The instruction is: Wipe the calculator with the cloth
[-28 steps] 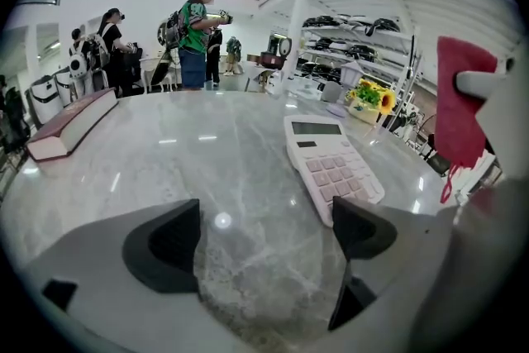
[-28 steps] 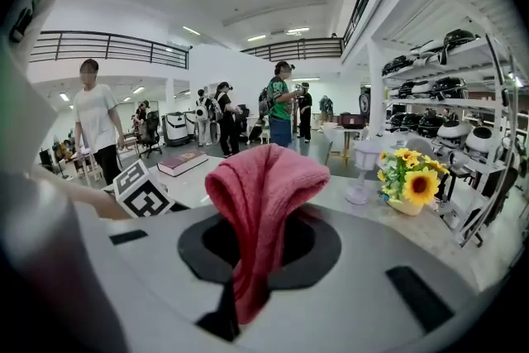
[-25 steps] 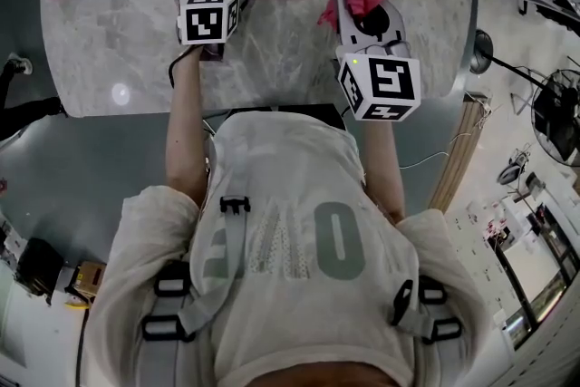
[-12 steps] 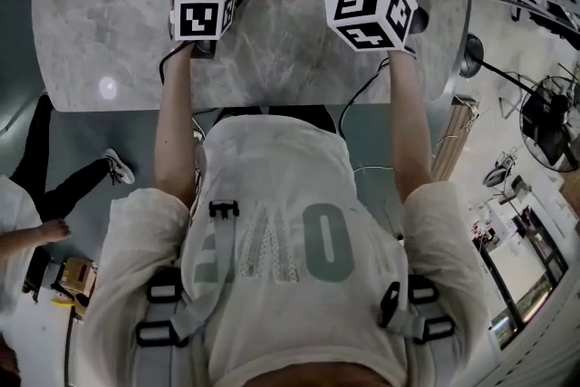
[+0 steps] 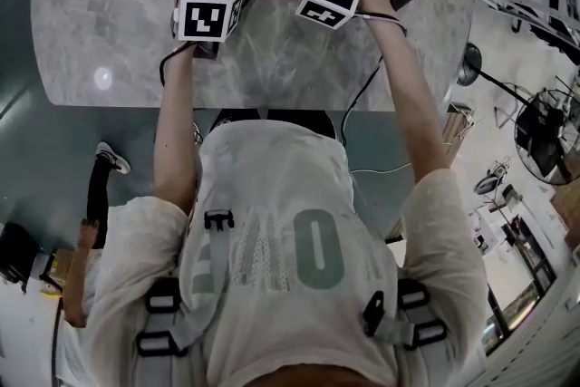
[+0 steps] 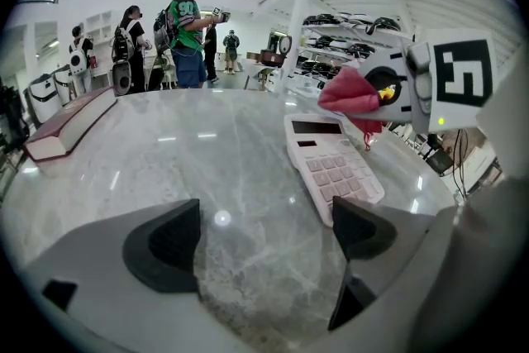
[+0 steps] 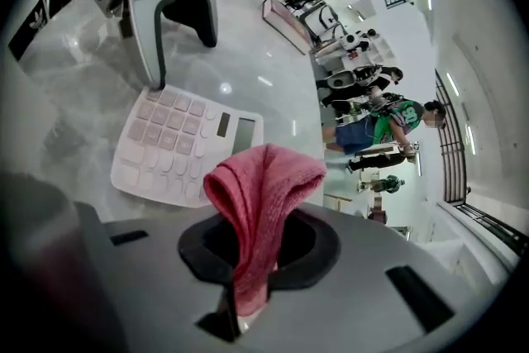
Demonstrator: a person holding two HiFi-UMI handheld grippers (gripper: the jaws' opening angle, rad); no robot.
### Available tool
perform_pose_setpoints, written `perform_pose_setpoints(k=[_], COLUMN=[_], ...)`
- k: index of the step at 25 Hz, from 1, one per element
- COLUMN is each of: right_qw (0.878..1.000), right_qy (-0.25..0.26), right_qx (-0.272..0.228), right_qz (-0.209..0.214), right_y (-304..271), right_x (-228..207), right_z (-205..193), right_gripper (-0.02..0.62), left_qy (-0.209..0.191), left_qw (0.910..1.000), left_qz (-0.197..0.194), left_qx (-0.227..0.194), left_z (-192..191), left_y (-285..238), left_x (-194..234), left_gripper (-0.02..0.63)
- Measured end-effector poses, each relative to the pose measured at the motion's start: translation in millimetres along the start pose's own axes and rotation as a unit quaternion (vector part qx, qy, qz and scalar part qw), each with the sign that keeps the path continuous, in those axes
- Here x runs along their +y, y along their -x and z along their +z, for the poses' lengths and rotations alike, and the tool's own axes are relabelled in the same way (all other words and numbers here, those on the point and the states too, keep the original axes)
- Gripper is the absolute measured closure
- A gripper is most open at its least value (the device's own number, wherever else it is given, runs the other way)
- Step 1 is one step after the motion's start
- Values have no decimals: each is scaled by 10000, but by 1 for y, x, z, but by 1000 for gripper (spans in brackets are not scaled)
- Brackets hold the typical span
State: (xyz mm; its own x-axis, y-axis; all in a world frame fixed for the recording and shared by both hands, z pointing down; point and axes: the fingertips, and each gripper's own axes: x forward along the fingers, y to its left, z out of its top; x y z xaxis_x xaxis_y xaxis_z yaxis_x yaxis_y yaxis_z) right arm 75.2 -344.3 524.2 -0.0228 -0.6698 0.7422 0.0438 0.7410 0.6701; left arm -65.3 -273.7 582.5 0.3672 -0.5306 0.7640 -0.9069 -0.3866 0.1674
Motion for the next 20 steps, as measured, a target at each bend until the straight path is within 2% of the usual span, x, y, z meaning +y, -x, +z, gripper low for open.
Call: perform_pose_setpoints(k=[9, 15, 20], right_qw=[9996, 9979, 9963], right_qy=[26, 218, 329], right_qx=[263, 130, 44], right_qz=[98, 590, 793], right_y=[-16, -10, 5], right_x=[21, 49, 70], right_z=[5, 11, 19], right_gripper=[541, 543, 544], left_qy=[-28, -14, -16], left_qw=[10000, 10000, 10000], left_qz=[-12, -6, 13], left_qx=[-77, -38, -55], left_z=[0, 0, 0], left_y=[-2, -2, 1], left_x=[3, 2, 4], left_gripper=[110, 110, 110])
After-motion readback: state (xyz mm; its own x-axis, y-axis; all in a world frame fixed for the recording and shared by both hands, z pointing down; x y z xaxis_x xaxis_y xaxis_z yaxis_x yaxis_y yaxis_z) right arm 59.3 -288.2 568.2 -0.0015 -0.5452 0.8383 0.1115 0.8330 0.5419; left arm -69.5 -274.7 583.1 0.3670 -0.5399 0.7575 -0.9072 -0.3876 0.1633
